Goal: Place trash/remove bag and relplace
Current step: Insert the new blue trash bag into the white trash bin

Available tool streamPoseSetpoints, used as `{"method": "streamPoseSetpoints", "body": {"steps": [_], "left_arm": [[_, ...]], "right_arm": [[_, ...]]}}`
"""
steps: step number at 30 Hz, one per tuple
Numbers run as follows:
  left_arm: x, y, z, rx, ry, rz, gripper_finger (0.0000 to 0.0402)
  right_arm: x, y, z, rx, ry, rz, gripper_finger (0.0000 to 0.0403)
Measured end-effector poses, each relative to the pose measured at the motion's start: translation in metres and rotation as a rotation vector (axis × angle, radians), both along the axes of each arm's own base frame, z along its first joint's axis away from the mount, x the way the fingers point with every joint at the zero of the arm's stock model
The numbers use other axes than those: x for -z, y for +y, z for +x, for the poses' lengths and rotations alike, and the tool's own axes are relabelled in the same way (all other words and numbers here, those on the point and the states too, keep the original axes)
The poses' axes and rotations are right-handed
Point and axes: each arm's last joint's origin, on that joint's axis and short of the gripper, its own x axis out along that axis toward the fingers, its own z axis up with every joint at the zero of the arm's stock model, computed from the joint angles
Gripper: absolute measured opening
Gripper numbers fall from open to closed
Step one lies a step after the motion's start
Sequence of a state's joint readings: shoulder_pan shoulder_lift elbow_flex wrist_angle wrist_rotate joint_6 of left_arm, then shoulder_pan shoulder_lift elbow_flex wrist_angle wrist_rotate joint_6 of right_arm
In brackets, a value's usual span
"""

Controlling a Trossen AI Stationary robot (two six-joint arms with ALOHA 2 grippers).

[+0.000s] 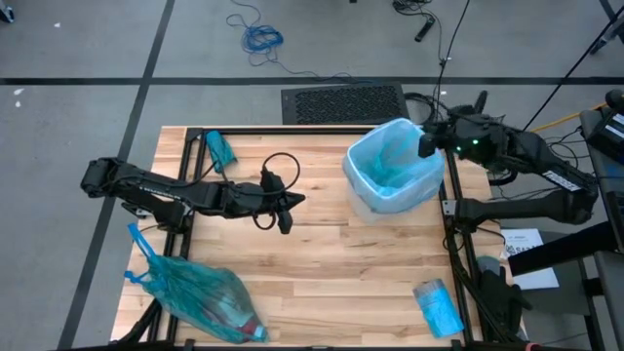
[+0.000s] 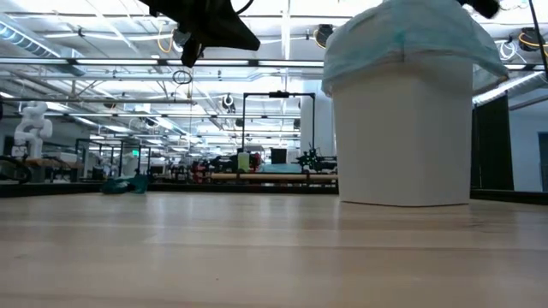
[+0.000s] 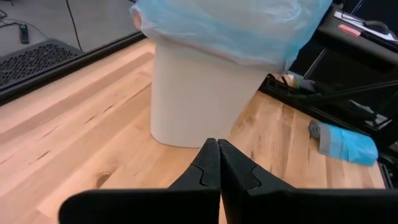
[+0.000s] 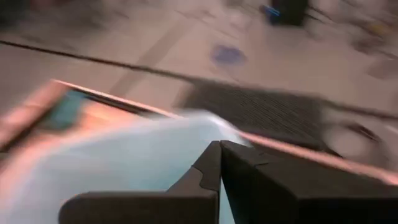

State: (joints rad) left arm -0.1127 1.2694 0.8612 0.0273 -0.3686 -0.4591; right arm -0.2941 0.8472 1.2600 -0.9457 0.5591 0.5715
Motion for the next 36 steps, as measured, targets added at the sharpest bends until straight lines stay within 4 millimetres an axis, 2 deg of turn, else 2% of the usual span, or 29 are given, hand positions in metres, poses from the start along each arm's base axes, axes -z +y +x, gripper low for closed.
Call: {"method": "streamPoseSetpoints", "body": {"steps": [7,11,15,19,22,27,31,36], "left_arm": [[0.002,0.000,0.001,-0.007,0.005,0.004,0.0000],[0.005,0.000,0.003,-0.008,0.015,0.005,0.0000],[0.008,0.000,0.005,-0.007,0.031,0.007,0.0000],[0.010,0.000,0.005,-0.002,0.054,0.008,0.0000],[0.013,0.000,0.004,-0.003,0.084,0.012,0.0000],[0.018,0.001,0.000,-0.024,0.143,-0.010,0.0000],[0.017,-0.006,0.001,0.065,0.127,-0.062,0.0000],[0.016,-0.012,0.001,0.061,0.106,-0.050,0.0000]], "right_arm": [[0.039,-0.007,-0.025,0.302,0.251,0.204,0.0000],[0.067,-0.011,-0.028,0.343,0.283,0.320,0.0000],[0.095,-0.017,-0.023,0.297,0.146,0.408,0.0000],[0.111,-0.020,-0.010,0.091,-0.073,0.453,0.0000],[0.119,-0.020,-0.002,-0.049,-0.145,0.523,0.0000],[0.125,-0.014,0.007,-0.136,-0.132,0.590,0.0000],[0.121,-0.011,0.008,-0.126,-0.162,0.536,0.0000],[0.109,-0.013,0.016,-0.199,-0.284,0.483,0.0000]]}}
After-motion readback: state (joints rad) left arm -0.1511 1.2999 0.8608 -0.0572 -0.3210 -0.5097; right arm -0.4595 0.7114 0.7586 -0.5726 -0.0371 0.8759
